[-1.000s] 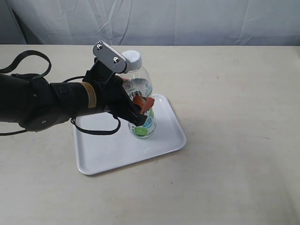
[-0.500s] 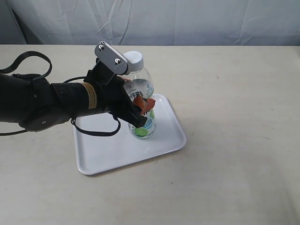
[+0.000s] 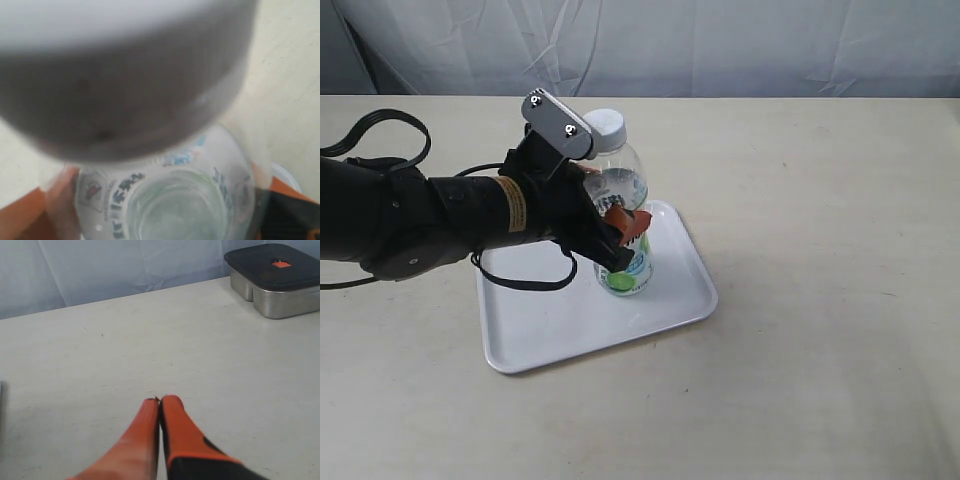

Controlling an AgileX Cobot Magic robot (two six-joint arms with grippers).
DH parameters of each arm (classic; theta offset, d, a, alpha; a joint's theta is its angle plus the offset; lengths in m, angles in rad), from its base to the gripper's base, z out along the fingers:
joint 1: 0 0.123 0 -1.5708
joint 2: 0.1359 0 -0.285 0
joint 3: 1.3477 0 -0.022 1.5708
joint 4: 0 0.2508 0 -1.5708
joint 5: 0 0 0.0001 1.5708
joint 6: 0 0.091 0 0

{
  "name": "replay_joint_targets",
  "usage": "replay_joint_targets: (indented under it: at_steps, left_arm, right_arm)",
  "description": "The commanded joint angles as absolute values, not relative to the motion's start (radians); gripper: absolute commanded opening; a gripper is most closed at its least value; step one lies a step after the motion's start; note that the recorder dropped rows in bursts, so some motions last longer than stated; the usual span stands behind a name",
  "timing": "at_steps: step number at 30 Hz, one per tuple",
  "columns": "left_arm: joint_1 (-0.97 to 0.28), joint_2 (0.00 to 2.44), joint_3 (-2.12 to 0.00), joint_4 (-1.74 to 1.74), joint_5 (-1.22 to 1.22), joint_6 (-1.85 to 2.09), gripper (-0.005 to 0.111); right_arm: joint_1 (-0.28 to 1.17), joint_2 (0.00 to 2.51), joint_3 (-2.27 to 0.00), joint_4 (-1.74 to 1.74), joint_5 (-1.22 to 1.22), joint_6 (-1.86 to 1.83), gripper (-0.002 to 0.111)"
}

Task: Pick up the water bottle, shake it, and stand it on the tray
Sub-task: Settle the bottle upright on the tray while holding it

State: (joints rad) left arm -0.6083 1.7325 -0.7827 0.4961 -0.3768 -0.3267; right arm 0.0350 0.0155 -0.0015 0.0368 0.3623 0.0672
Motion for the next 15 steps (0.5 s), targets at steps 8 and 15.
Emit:
replay_joint_targets:
  at_steps: [8, 15]
  left_arm:
    - [-0.611, 1.741, -0.786, 0.541, -0.33, -0.333, 0.077]
    - [-0.611, 1.733, -0.786, 0.541, -0.335, -0.333, 0.077]
  right_arm:
    - [0.03, 0.012, 0.0, 0.036, 0.354, 0.062, 0.004]
    - [0.03, 0.012, 0.0, 0.036, 0.354, 0.062, 0.004]
